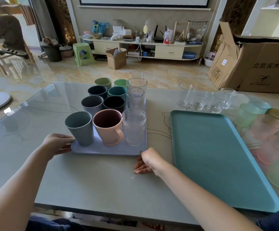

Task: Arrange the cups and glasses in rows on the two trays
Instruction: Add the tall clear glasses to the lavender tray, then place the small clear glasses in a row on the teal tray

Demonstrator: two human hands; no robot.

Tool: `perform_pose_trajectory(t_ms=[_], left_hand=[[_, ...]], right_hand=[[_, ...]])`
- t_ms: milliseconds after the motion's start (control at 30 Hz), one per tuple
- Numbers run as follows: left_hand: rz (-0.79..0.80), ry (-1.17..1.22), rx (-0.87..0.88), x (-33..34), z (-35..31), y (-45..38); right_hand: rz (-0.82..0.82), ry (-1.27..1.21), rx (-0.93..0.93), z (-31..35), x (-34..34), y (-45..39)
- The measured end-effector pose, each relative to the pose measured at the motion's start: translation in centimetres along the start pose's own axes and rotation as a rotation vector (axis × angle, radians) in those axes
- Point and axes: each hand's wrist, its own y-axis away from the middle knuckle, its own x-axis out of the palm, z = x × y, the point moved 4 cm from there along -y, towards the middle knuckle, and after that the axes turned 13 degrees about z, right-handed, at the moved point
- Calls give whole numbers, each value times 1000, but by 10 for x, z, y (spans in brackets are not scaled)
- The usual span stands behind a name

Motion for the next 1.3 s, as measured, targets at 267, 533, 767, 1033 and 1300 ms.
perform_pose_trajectory(t_ms=[267, 533, 767, 1033, 1300], left_hand=[[-343, -28, 89, 18, 41, 16], [-396, -360, 140, 78, 25, 71], [-76, -550, 513, 208, -5, 123], [195, -890, 447, 319, -20, 109], [152, -1032, 585, 328, -35, 91]], right_hand=[[63, 6, -141, -2, -9, 18], [-251, 197, -465, -7, -84, 68], [-519, 567, -389, -42, -157, 104], [-437, 944, 0, -97, -210, 119], [-407, 936, -3, -107, -206, 104]])
